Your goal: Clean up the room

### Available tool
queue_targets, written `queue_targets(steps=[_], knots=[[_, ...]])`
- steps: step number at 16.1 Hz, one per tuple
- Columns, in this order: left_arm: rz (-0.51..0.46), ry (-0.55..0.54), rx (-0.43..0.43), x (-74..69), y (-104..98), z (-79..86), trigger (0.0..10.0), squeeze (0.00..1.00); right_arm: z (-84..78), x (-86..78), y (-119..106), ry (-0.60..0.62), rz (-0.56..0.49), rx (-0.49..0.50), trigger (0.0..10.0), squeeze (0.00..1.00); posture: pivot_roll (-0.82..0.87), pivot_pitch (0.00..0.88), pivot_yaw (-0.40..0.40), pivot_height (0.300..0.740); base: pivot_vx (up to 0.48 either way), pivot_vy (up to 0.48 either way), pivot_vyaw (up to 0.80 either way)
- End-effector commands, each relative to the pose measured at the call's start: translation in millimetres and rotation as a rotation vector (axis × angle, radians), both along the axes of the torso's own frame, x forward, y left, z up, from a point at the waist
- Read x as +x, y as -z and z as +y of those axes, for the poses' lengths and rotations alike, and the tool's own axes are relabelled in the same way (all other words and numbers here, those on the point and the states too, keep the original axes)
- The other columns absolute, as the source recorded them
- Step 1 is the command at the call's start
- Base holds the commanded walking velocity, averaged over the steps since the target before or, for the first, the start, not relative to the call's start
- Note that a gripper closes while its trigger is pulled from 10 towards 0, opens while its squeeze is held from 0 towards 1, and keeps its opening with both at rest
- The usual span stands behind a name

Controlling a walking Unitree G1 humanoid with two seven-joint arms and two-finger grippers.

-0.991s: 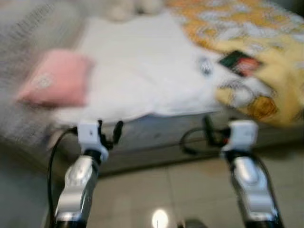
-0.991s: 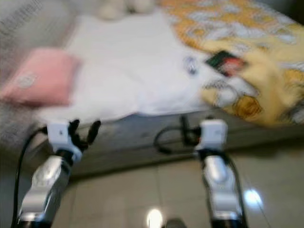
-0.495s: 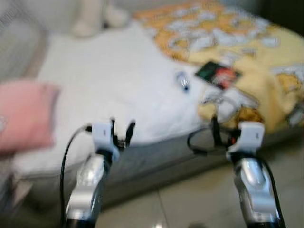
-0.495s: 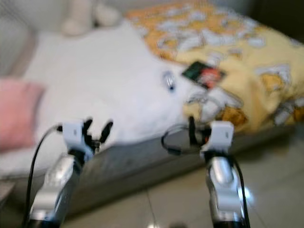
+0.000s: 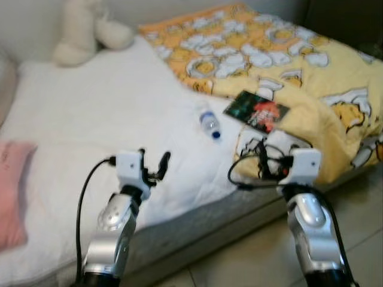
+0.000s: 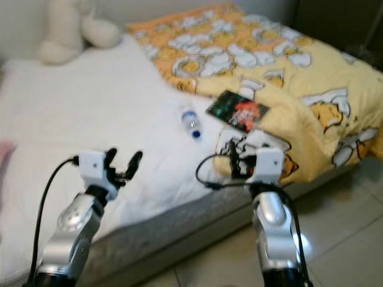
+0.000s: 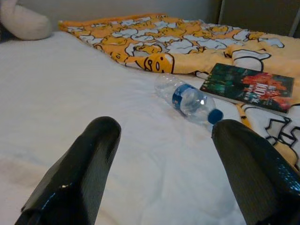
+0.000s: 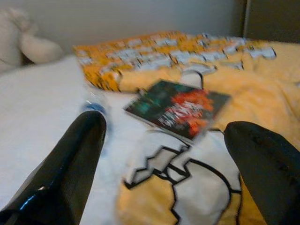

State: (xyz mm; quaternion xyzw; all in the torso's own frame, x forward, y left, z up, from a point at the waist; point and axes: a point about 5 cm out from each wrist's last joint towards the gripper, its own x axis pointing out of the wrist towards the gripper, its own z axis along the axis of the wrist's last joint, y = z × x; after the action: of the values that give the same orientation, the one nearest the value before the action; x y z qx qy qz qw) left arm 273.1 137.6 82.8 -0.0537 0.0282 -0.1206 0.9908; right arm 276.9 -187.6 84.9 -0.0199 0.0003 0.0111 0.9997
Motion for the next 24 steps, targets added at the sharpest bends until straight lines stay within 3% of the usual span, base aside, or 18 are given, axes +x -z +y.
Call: queue_targets(steps=[1,6,10,13,17,20,22,24], knots=[[-0.021,0.015,0.008,2.7,-5.0,-5.3,10.0,0.0,-4.5,0.9,0.2,0.009,0.013,-0.007,10.0,0.0,-0.22,0.0,0.139,0.731,0.48,0.0,0.0],[-0.02,0.019,0.005,2.4,-4.9,-6.8,10.0,0.0,-4.4,7.5,-0.2,0.02,0.03,-0.012,10.0,0.0,-0.21,0.0,0.136,0.731,0.48,0.0,0.0],[-0.012,0.043,0.002,-4.9,-7.3,-8.5,10.0,0.0,-8.2,46.9,-13.3,0.051,0.087,0.062,10.0,0.0,-0.18,0.0,0.161,0.731,0.217,0.0,0.0],[-0.003,0.05,0.033,-15.9,-10.3,0.9,10.0,0.0,0.5,66.4,-12.7,0.035,0.139,0.094,10.0,0.0,-0.11,0.0,0.183,0.731,0.0,0.0,0.0],[0.074,0.114,0.18,-59.7,-16.6,36.1,10.0,0.0,25.5,84.5,1.4,0.011,0.265,0.144,10.0,0.0,0.04,0.0,0.233,0.731,0.0,0.0,0.0],[0.109,0.109,0.223,-82.8,-24.9,50.6,10.0,0.0,29.1,90.2,-2.8,0.022,0.271,0.133,10.0,0.0,0.12,0.037,0.247,0.731,0.0,0.0,0.0],[0.109,0.077,0.243,-90.8,-30.0,56.5,10.0,0.0,17.3,96.7,-18.6,0.108,0.178,0.057,10.0,0.0,0.13,0.044,0.217,0.731,0.0,0.0,0.0],[0.092,0.042,0.197,-85.9,-26.4,49.6,10.0,0.0,11.7,77.4,-32.4,0.14,-0.052,-0.092,10.0,0.0,0.05,0.014,0.153,0.731,0.0,0.0,0.0]])
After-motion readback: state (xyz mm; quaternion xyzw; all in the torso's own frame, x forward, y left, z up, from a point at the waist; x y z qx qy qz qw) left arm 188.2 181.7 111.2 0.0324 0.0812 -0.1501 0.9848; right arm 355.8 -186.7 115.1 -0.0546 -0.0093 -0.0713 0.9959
